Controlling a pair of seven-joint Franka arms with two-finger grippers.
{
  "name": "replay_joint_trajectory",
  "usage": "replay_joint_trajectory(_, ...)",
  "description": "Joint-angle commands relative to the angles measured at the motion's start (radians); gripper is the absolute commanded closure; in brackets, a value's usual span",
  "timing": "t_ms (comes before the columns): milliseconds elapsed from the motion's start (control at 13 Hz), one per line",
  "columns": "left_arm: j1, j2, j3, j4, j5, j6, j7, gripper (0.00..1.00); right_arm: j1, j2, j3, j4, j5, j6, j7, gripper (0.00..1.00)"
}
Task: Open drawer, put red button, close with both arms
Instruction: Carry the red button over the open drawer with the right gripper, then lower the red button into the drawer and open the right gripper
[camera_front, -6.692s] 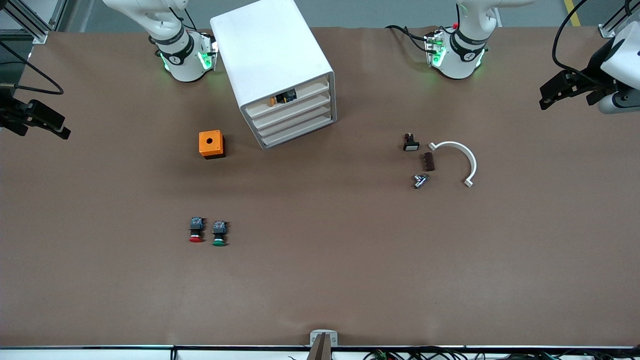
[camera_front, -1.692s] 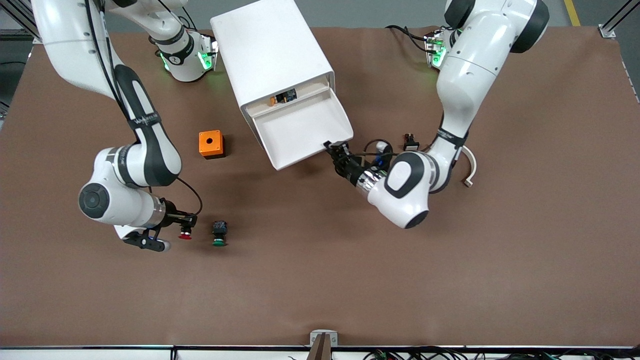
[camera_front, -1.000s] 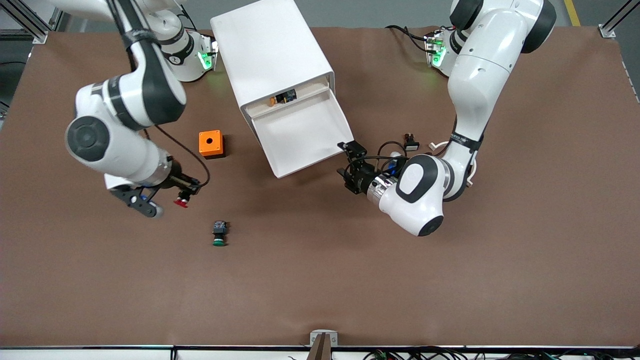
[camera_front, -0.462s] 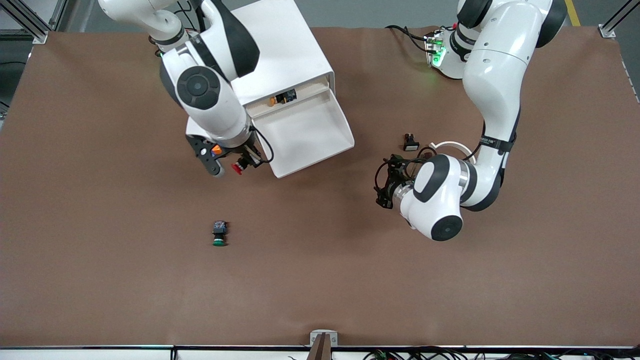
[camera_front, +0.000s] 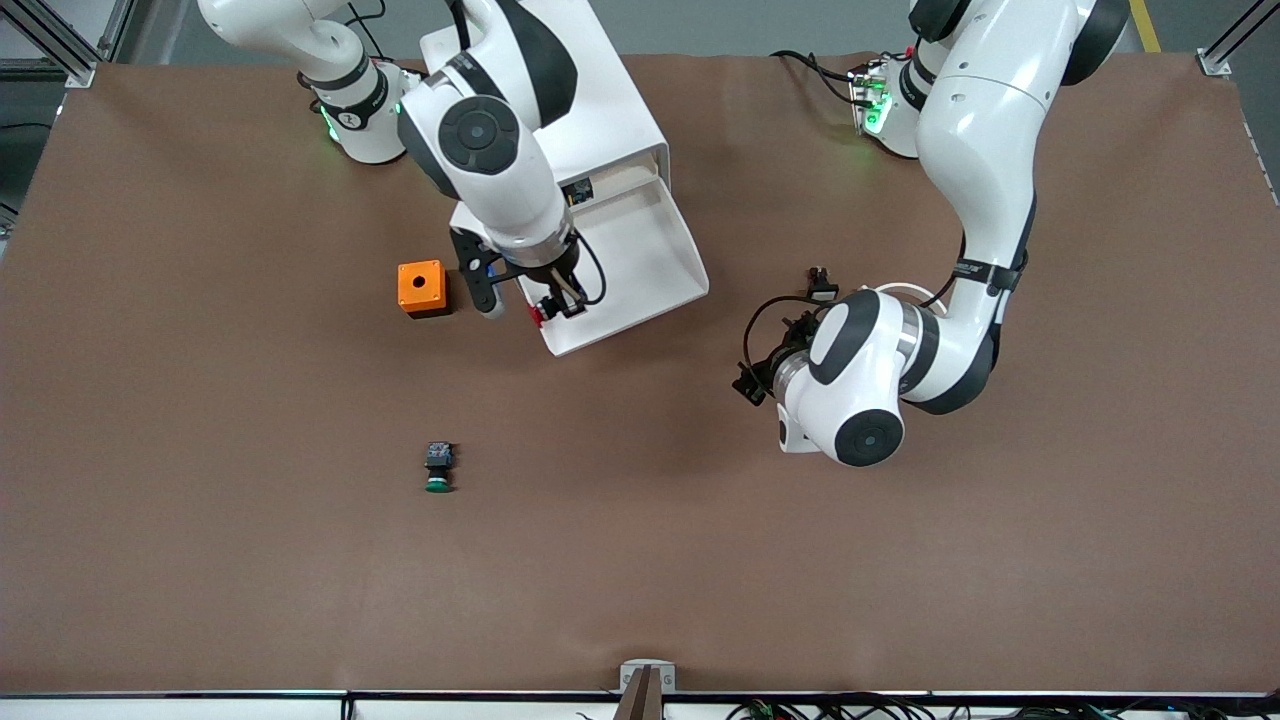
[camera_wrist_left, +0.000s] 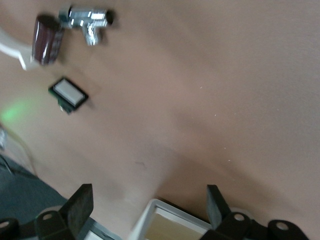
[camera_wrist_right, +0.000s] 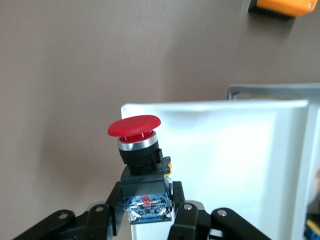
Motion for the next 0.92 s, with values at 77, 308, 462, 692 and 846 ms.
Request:
replay_joint_trajectory(77,-0.005,-0.043,-0.003,-0.007,0.132,0.003,0.100,0.00,0.065,0.040,-0.013,-0.033,0.006,0.101,0.132,0.95)
replay_joint_trajectory(308,-0.014,-0.046,-0.009,-0.007,0.155,0.032,0.117,0.00,0.111,0.089,-0.016,-0.026,-0.003,0.138,0.188,0.90)
replay_joint_trajectory(462,-0.020,-0.046,-0.009,-0.009,0.163,0.072,0.129,0.00,0.114,0.106,-0.016,-0.024,-0.003,0.153,0.215,0.72)
replay_joint_trajectory(692,-0.040,-0.044,-0.007,-0.010,0.165,0.106,0.133,0.00,0.099,0.104,-0.017,-0.007,0.005,0.141,0.206,0.00)
replay_joint_trajectory(846,-0.040,-0.043,-0.007,-0.012,0.165,0.120,0.133,0.00,0.076,0.103,-0.019,0.031,0.003,0.140,0.202,0.00)
